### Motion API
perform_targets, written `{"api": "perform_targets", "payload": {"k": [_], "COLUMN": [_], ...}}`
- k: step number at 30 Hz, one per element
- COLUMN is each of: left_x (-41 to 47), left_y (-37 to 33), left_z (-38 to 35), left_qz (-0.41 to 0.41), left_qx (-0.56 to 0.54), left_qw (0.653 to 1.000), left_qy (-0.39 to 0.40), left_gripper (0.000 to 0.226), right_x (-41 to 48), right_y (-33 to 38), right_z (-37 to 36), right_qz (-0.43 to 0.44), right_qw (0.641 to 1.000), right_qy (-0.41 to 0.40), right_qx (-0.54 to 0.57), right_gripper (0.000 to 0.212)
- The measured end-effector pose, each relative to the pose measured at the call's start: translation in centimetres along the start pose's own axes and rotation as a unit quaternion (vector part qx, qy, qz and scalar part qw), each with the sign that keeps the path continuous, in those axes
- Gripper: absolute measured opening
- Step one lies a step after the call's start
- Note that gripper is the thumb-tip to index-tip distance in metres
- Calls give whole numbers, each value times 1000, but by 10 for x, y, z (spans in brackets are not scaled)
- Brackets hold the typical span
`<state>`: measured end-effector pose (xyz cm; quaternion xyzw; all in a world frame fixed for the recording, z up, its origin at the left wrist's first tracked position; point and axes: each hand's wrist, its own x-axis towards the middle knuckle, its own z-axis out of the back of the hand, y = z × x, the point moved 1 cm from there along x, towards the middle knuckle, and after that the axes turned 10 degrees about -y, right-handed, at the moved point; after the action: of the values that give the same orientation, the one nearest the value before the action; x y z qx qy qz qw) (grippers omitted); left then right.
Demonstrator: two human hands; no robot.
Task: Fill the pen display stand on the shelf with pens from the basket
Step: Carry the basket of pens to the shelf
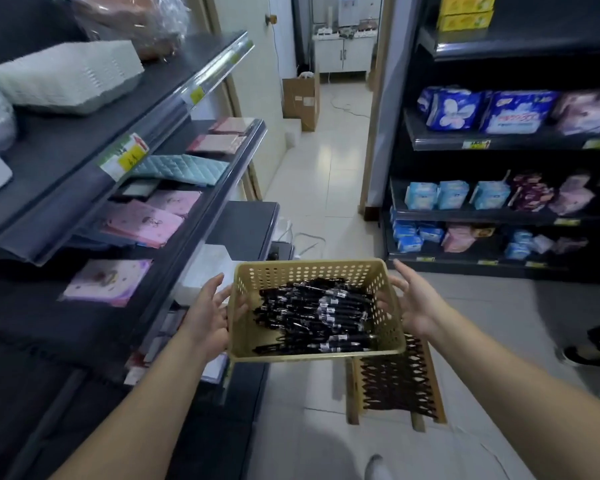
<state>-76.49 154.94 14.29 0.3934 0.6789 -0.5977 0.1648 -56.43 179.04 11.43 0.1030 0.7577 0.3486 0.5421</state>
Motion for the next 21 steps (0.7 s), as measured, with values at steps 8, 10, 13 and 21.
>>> {"api": "perform_targets", "payload": {"k": [8,10,13,21], "left_x": [8,10,16,49], "left_y": [-14,-11,-9,-15], "left_z": [-29,-31,-31,-37], "left_qz": [-37,-43,-40,-23], "left_qx": [-92,-105,-107,-82], "left_qw": [994,992,989,992], "left_qy": [-45,-62,-88,-97], "left_gripper": [43,43,40,49], "right_x": [45,55,70,104], "right_y": [69,77,81,83], "right_z": [-27,-33,-39,-46], "right_qz": [-1,-9,-16,-53], "right_qw": [996,995,994,994], "right_qy": [89,100,105,97], "right_qx": [0,-4,-20,-18], "right_gripper": [40,40,43,43]}}
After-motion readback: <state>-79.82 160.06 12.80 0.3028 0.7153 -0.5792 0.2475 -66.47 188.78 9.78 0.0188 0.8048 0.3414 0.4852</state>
